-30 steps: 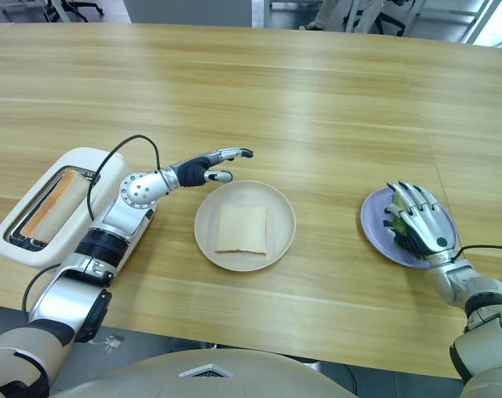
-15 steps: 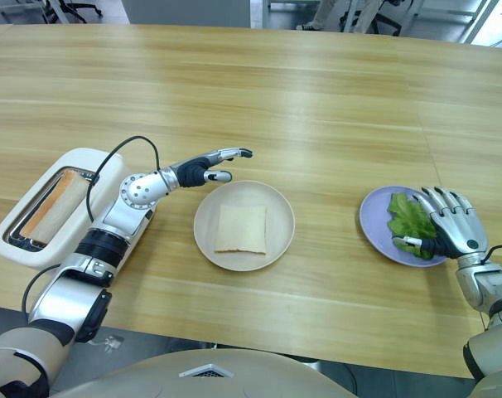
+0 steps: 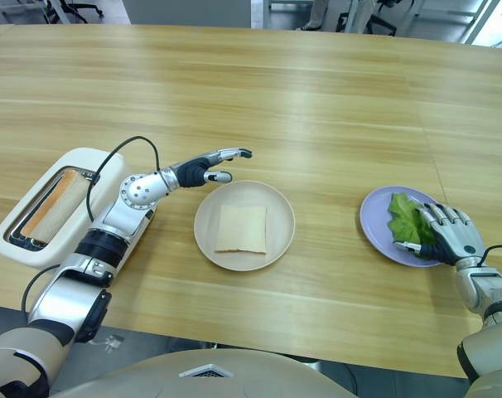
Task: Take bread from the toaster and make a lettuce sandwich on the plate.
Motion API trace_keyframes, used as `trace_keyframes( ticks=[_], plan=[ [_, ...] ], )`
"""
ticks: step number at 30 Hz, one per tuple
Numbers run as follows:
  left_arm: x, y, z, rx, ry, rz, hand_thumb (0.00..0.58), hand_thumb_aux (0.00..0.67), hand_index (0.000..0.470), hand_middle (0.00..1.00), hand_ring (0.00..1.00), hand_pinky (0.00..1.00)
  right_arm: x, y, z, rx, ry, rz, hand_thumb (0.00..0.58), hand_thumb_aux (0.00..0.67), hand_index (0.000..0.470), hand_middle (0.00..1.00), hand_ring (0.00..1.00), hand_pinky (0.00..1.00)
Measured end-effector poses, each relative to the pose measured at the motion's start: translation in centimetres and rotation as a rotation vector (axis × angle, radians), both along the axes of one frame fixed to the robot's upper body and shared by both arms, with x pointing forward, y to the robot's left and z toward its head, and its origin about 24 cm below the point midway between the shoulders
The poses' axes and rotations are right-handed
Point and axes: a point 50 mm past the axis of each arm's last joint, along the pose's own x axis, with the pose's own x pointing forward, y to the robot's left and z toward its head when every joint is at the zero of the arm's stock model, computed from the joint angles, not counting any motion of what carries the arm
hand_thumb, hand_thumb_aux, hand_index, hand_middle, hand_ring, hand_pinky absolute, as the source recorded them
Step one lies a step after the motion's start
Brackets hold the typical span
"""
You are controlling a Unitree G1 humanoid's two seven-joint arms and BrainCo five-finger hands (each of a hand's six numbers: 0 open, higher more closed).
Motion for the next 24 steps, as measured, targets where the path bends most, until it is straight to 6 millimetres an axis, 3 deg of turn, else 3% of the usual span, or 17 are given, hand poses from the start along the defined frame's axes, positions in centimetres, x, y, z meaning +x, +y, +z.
trace_keyframes(
  ticks=[4,5,6,7,8,9,24],
  plan=[
    [-0.04,0.02,-0.02,0.004,-0.005,-0.001,0.000,0.000,0.000,0.00,0.00,0.00,0.12,-0.09,-0.09,0.014,0.034,-0.024,0.000,0.000,0.000,0.00,0.00,0.00],
    [-0.05,0.01,-0.02,0.005,-0.005,-0.002,0.000,0.000,0.000,0.00,0.00,0.00,0.15,-0.06,-0.15,0.023,0.042,-0.031,0.128,0.079,0.054,0.00,0.00,0.00],
    [-0.05,0.01,-0.02,0.005,-0.005,-0.002,0.000,0.000,0.000,0.00,0.00,0.00,0.18,-0.03,-0.16,0.031,0.041,-0.035,0.377,0.273,0.188,0.00,0.00,0.00],
    [-0.05,0.01,-0.03,0.006,-0.006,-0.003,0.000,0.000,0.000,0.00,0.00,0.00,0.24,0.03,-0.20,0.046,0.043,-0.042,0.377,0.273,0.188,0.00,0.00,0.00],
    [-0.06,0.00,-0.03,0.008,-0.007,-0.003,0.000,0.000,0.000,0.00,0.00,0.00,0.25,0.09,-0.24,0.053,0.049,-0.041,0.441,0.342,0.235,0.00,0.00,0.00],
    [-0.06,0.01,-0.05,0.011,-0.007,-0.003,0.000,0.000,0.000,0.00,0.00,0.00,0.28,0.14,-0.24,0.061,0.050,-0.040,0.580,0.670,0.460,0.00,0.00,0.00],
    [-0.10,0.16,-0.05,0.022,-0.016,-0.002,0.000,0.000,0.000,0.00,0.00,0.00,0.94,0.88,0.18,0.133,-0.004,-0.004,0.580,0.670,0.460,0.00,0.00,0.00]
  ],
)
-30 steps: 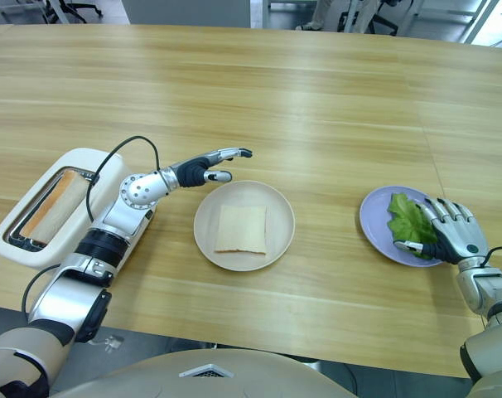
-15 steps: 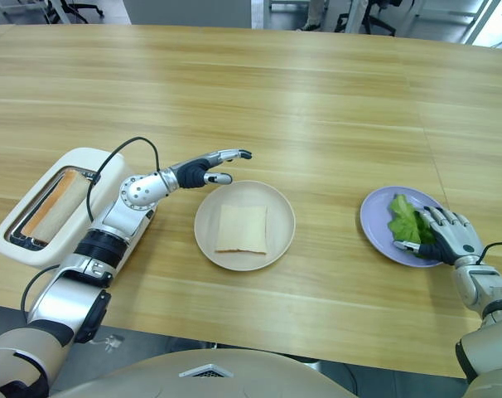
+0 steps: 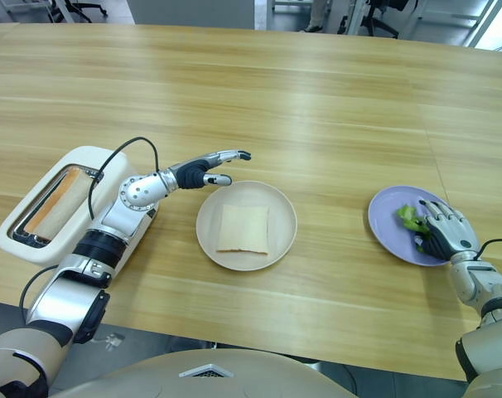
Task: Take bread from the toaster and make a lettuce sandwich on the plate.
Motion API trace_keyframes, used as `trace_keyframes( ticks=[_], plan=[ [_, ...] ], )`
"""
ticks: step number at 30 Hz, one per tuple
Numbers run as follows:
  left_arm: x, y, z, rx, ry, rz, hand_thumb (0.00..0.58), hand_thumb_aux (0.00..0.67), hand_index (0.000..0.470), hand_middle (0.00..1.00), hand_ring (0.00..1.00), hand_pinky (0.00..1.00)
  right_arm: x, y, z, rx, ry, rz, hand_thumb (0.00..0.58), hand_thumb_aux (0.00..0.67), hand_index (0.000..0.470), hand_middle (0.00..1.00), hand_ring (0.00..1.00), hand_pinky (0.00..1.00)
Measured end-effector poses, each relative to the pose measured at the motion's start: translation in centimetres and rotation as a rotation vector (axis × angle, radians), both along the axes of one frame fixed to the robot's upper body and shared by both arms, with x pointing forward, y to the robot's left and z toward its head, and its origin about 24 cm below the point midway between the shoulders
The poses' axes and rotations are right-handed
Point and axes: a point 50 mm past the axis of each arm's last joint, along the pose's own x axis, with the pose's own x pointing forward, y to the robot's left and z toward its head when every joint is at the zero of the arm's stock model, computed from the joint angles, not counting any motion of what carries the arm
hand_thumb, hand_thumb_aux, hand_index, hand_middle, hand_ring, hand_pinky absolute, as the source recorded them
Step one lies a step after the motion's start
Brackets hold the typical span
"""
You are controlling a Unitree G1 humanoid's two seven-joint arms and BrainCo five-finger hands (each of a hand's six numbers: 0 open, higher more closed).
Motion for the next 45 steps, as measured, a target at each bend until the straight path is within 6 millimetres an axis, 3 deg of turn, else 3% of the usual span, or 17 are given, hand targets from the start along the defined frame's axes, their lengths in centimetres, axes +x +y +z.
trace_keyframes(
  ticks=[12,21,27,32,36,39,45],
  plan=[
    [0.0,0.0,0.0,-0.002,-0.004,-0.002,0.000,0.000,0.000,0.00,0.00,0.00,0.9,1.6,0.8,0.022,-0.135,0.139,0.580,0.670,0.460,0.00,0.00,0.00],
    [0.0,-0.1,0.1,-0.010,-0.008,0.001,0.000,0.000,0.000,0.00,0.00,0.00,4.1,4.3,4.2,0.026,-0.294,0.366,0.580,0.670,0.460,0.00,0.00,0.00],
    [0.0,0.1,0.6,-0.043,-0.030,0.017,0.000,0.000,0.000,0.00,0.00,0.00,6.6,8.7,6.1,0.058,-0.353,0.578,0.580,0.670,0.460,0.00,0.00,0.00],
    [-0.4,0.4,2.4,-0.132,-0.092,0.029,0.000,0.000,0.000,0.00,0.00,0.00,9.3,15.2,7.4,0.104,-0.404,0.787,0.580,0.670,0.460,0.00,0.00,0.00],
    [-1.4,1.2,3.5,-0.185,-0.139,0.055,0.000,0.000,0.000,0.00,0.00,0.00,10.2,19.4,7.7,0.131,-0.419,0.908,0.580,0.670,0.460,0.00,0.00,0.00],
    [-2.7,2.0,4.2,-0.226,-0.164,0.078,0.000,0.000,0.000,0.00,0.00,0.00,10.6,21.9,7.3,0.147,-0.418,0.966,0.580,0.670,0.460,0.00,0.00,0.00],
    [-4.8,3.0,5.2,-0.261,-0.192,0.111,0.000,0.000,0.000,0.00,0.00,0.00,10.4,26.5,4.1,0.183,-0.320,1.057,0.580,0.670,0.460,0.00,0.00,0.00]
  ],
)
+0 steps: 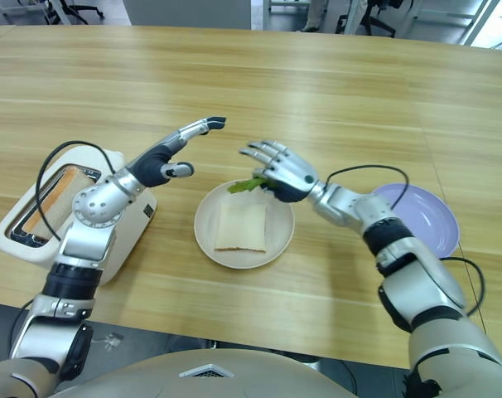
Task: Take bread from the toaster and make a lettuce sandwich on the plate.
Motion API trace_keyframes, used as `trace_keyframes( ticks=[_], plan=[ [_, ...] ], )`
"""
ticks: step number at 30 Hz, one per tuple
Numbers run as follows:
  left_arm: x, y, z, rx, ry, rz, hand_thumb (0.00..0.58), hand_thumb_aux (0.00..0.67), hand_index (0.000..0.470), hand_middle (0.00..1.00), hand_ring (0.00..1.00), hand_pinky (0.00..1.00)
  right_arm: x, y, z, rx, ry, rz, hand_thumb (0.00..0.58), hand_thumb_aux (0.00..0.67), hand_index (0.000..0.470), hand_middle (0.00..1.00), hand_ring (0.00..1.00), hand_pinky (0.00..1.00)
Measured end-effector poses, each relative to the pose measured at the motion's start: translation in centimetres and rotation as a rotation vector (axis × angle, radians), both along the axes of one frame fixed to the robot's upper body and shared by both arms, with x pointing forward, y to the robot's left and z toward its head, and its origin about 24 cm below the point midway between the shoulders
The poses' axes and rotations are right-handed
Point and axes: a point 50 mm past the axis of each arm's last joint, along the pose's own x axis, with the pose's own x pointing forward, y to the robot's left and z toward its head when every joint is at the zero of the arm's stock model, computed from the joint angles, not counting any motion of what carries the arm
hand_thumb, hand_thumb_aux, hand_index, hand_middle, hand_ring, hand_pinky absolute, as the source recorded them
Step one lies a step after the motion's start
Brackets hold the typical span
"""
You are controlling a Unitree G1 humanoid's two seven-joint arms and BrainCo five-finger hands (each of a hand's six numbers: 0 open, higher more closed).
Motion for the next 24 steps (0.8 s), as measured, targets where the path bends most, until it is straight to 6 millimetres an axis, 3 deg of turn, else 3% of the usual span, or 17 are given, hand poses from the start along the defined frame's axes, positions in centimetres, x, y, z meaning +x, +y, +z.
trace_keyframes(
  ticks=[3,12,13,14,15,24],
  plan=[
    [-0.6,0.4,-0.2,-0.006,0.012,0.018,0.000,0.000,0.000,0.00,0.00,0.00,-0.2,0.8,-1.4,-0.053,0.036,0.018,0.580,0.670,0.460,0.00,0.00,0.00],
    [-1.2,0.9,-0.2,-0.029,0.032,0.046,0.000,0.000,0.000,0.00,0.00,0.00,-0.4,1.3,-2.9,-0.095,0.080,0.011,0.580,0.654,0.449,0.00,0.00,0.00],
    [-1.2,0.9,-0.2,-0.029,0.032,0.046,0.000,0.000,0.000,0.00,0.00,0.00,-0.4,1.3,-3.0,-0.095,0.083,0.015,0.429,0.328,0.225,0.00,0.00,0.00],
    [-1.2,0.9,-0.2,-0.030,0.032,0.046,0.000,0.000,0.000,0.00,0.00,0.00,-0.5,1.3,-3.0,-0.097,0.087,0.021,0.429,0.328,0.225,0.00,0.00,0.00],
    [-1.2,1.0,-0.3,-0.030,0.033,0.047,0.000,0.000,0.000,0.00,0.00,0.00,-0.5,1.3,-3.0,-0.097,0.093,0.026,0.000,0.000,0.000,0.00,0.00,0.00],
    [-1.1,1.1,-0.1,-0.036,0.026,0.060,0.000,0.000,0.000,0.00,0.00,0.00,-1.2,1.5,-2.2,-0.073,0.130,0.112,0.000,0.000,0.000,0.00,0.00,0.00]
  ],
)
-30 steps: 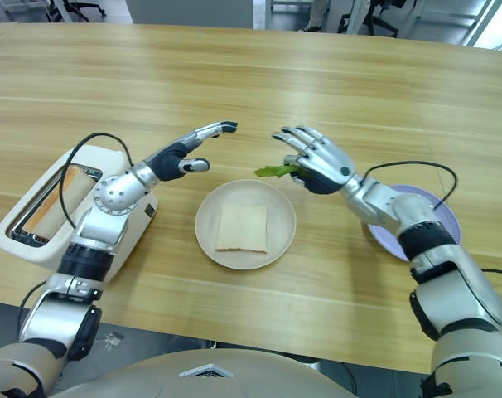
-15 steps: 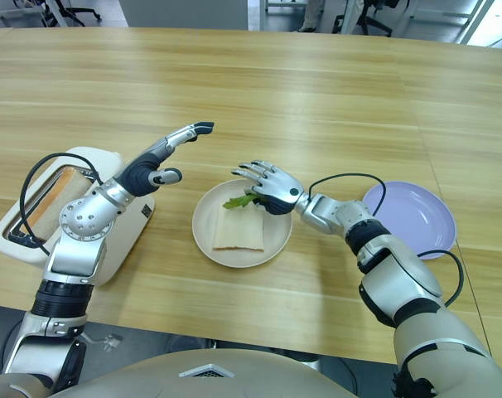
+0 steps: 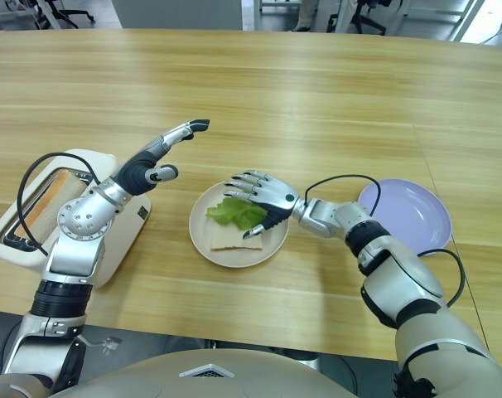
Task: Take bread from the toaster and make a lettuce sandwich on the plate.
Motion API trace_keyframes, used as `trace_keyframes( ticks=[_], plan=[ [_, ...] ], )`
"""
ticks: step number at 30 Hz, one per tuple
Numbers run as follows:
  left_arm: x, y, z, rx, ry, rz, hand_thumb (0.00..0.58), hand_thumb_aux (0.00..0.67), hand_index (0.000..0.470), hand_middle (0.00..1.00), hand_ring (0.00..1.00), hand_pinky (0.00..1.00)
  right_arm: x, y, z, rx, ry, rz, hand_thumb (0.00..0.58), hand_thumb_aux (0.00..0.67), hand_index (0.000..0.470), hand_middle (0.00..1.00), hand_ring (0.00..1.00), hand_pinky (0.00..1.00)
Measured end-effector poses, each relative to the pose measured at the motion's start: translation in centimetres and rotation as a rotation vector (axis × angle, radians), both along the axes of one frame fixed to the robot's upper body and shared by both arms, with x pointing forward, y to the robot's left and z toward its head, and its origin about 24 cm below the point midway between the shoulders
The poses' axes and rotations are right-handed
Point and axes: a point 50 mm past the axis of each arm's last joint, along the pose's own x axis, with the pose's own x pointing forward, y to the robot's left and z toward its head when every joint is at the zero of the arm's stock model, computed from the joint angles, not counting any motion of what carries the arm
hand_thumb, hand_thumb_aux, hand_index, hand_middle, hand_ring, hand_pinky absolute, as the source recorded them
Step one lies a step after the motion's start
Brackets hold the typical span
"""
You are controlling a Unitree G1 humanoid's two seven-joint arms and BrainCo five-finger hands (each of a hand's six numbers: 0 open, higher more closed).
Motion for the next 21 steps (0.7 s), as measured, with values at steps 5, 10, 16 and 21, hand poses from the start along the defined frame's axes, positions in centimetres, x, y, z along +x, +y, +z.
trace_keyframes(
  ticks=[5,10,16,21],
  plan=[
    [0.0,0.1,0.0,0.003,-0.002,0.002,0.000,0.000,0.000,0.00,0.00,0.00,-0.3,0.4,0.8,0.022,0.005,0.030,0.000,0.000,0.000,0.00,0.00,0.00],
    [-0.5,0.1,0.8,0.019,-0.036,0.000,0.000,0.000,0.000,0.00,0.00,0.00,-1.0,0.5,1.1,0.045,0.024,0.060,0.000,0.000,0.000,0.00,0.00,0.00],
    [-2.9,2.3,5.5,0.189,-0.257,0.144,0.000,0.000,0.000,0.00,0.00,0.00,-2.0,0.1,3.0,0.133,0.017,0.069,0.000,0.000,0.000,0.00,0.00,0.00],
    [-5.2,7.4,8.9,0.458,-0.366,0.454,0.000,0.000,0.000,0.00,0.00,0.00,-3.0,-0.4,4.0,0.192,0.013,0.045,0.000,0.000,0.000,0.00,0.00,0.00]
  ],
)
